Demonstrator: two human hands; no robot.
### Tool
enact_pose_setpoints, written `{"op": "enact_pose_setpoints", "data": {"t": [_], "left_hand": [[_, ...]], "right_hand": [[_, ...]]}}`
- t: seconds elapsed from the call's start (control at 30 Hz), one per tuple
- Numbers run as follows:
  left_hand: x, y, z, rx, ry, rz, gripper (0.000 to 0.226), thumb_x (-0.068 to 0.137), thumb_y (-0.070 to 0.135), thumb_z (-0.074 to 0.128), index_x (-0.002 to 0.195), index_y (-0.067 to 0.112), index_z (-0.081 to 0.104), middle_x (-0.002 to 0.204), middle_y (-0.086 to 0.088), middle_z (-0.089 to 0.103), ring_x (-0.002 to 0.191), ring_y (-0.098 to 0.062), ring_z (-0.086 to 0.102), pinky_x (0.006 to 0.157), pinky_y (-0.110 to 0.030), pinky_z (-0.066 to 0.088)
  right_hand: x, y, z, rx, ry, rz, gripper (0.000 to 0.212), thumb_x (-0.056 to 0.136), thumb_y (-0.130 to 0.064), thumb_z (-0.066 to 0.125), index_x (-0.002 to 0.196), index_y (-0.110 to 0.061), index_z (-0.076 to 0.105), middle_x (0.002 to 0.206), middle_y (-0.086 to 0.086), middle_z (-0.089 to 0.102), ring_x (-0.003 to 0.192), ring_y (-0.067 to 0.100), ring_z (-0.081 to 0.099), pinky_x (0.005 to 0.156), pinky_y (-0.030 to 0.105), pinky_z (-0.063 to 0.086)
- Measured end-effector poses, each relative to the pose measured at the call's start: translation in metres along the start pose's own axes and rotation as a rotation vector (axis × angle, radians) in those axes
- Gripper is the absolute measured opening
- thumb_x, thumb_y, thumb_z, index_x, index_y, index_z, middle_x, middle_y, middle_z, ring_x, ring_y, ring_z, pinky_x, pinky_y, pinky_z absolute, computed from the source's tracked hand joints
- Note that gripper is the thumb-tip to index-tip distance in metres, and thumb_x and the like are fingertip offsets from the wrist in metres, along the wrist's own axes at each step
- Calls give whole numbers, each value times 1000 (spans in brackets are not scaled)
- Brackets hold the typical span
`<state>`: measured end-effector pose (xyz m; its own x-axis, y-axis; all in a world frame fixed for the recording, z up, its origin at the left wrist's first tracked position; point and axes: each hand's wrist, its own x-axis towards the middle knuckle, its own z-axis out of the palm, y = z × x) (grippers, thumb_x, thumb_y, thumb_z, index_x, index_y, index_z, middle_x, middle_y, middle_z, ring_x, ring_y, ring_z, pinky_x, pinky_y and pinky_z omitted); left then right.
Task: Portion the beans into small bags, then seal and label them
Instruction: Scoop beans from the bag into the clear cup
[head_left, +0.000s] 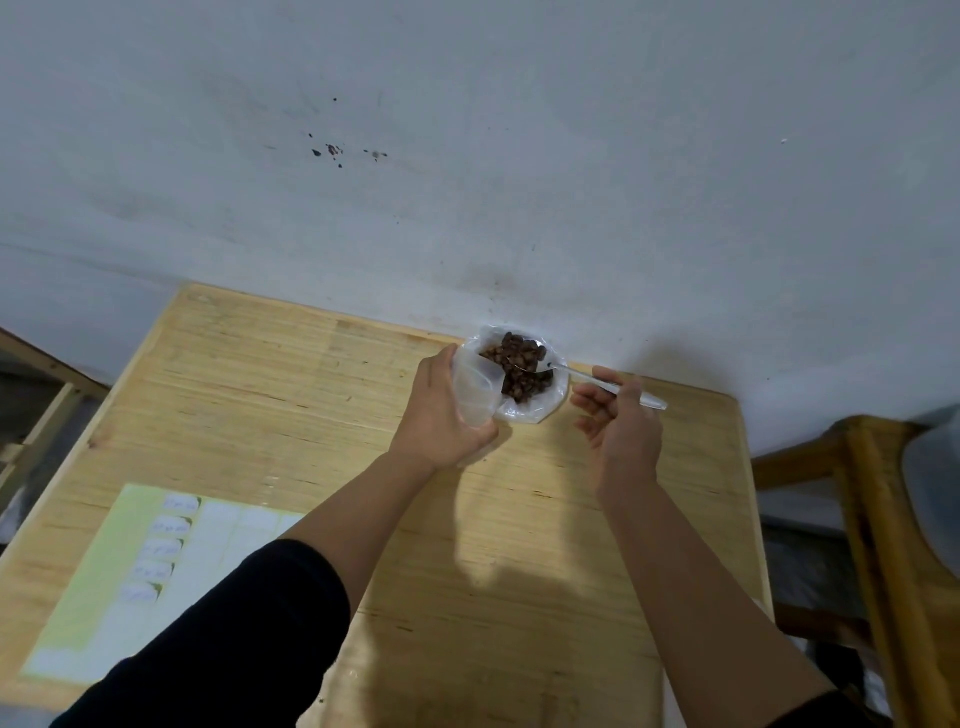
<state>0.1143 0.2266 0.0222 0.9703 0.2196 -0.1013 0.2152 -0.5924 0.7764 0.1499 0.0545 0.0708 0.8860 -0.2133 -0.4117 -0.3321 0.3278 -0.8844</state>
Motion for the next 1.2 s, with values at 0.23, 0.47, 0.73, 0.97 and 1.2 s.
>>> {"op": "enact_pose_setpoints", "data": {"t": [0.23,0.47,0.73,0.97,1.2], "left_hand": [[-4,-4,-4,6,-8,21,104,67,38,79,146,14,17,135,-4,32,124,-15,33,99,-18,27],[-7,-3,-5,-7,-26,48,104,69,40,78,147,14,15,138,-3,31,126,-13,33,100,-15,23],[-11,-8,-8,-40,6,37,103,68,36,77,148,16,15,138,-3,32,127,-12,33,100,-17,25],[-11,-8,-3,-45,29,29,99,70,32,77,147,15,17,137,-3,33,128,-12,34,102,-17,25],[-10,-6,-3,-41,20,18,102,69,34,77,148,16,15,137,-3,33,126,-11,34,105,-20,28]], "right_hand": [[-17,5,-2,-80,-161,-51,36,102,-24,32,87,-11,62,64,3,66,54,10,61,39,18,42],[-23,5,-7,-157,-314,-141,28,99,-20,39,90,-12,64,71,1,67,65,11,63,43,18,43],[-7,20,-10,-274,23,-187,28,100,-22,39,89,-19,65,74,5,65,57,4,61,42,22,46],[3,51,2,-382,42,-123,25,99,-22,42,87,-23,64,78,4,68,54,5,62,47,30,50],[8,43,8,-121,169,128,26,97,-18,43,84,-11,64,67,2,69,51,8,63,41,18,45]]}}
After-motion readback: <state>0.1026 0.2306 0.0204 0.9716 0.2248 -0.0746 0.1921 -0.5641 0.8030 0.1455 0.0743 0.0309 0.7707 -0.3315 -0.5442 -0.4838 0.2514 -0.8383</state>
